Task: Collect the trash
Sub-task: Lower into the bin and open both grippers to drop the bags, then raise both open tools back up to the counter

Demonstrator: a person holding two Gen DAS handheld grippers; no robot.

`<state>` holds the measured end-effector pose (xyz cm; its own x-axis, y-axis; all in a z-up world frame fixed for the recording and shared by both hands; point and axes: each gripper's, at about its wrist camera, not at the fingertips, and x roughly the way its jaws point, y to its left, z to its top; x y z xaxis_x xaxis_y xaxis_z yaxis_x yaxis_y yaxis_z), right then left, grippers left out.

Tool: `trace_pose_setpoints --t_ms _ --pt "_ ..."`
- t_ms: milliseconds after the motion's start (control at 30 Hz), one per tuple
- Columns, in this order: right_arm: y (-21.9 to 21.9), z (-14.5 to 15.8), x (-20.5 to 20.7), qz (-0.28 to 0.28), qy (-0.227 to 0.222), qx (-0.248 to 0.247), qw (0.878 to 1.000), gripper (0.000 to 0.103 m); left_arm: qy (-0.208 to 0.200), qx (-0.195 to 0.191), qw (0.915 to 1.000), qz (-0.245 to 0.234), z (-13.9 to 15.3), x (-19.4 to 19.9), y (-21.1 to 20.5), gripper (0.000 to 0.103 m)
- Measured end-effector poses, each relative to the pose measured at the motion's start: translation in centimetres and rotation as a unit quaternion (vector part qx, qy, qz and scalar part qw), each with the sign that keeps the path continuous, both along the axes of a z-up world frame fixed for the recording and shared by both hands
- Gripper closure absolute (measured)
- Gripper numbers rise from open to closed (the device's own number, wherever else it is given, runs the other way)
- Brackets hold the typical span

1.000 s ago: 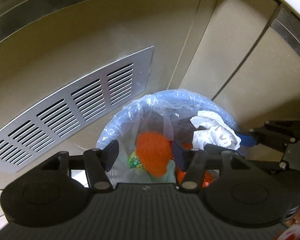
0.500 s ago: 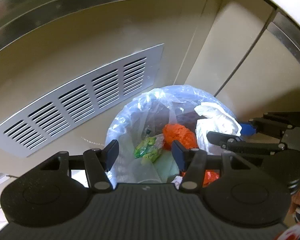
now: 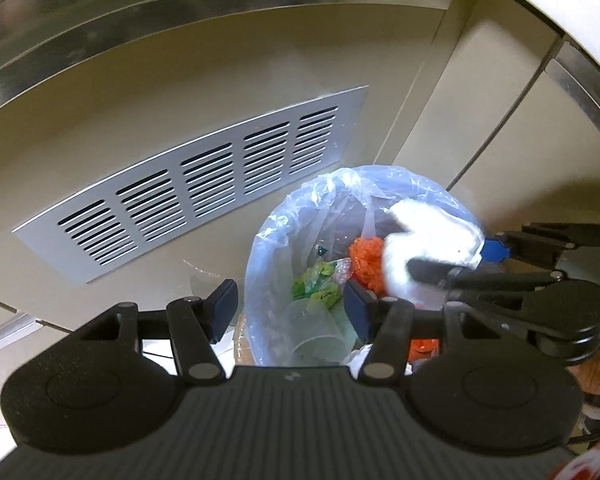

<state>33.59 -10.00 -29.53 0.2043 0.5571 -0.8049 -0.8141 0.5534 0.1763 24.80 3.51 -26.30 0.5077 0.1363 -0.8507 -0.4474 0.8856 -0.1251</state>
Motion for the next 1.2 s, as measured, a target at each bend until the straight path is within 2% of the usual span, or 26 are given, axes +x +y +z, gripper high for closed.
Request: trace_pose_setpoints --t_ms 33,67,400,600,933,1200 --pt "-0.1 -0.1 0.1 -0.001 0.011 0.007 1.0 0.033 0.0 0.0 1.0 0.001 0.0 -0.1 0.1 0.048" --pt "-0.1 0.0 0.1 -0.004 0.014 0.013 1.0 0.031 0.0 0.0 1.0 0.002 0.1 -0.3 0.2 0.048" --pt "-1.3 0.5 -0.5 -0.008 0.003 -0.013 1.0 0.031 -0.002 0.0 1.0 0.007 0.9 -1.6 0.0 0.048" --pt "-3.1 2.0 -1.2 -0.015 0.001 -0.018 1.0 0.031 -0.002 0.002 1.0 0.003 2.2 -2.4 -0.6 0.048" --pt "-4.8 7.0 -4.0 -0.039 0.007 0.004 0.999 0.031 -0.019 0.01 0.9997 -0.007 6.4 -5.0 -1.7 0.047" --pt "-5.8 13.0 -6.2 -0.044 -0.003 0.044 0.998 0.031 -0.052 0.018 0.9983 -0.022 10.8 -7.1 -2.3 0.042"
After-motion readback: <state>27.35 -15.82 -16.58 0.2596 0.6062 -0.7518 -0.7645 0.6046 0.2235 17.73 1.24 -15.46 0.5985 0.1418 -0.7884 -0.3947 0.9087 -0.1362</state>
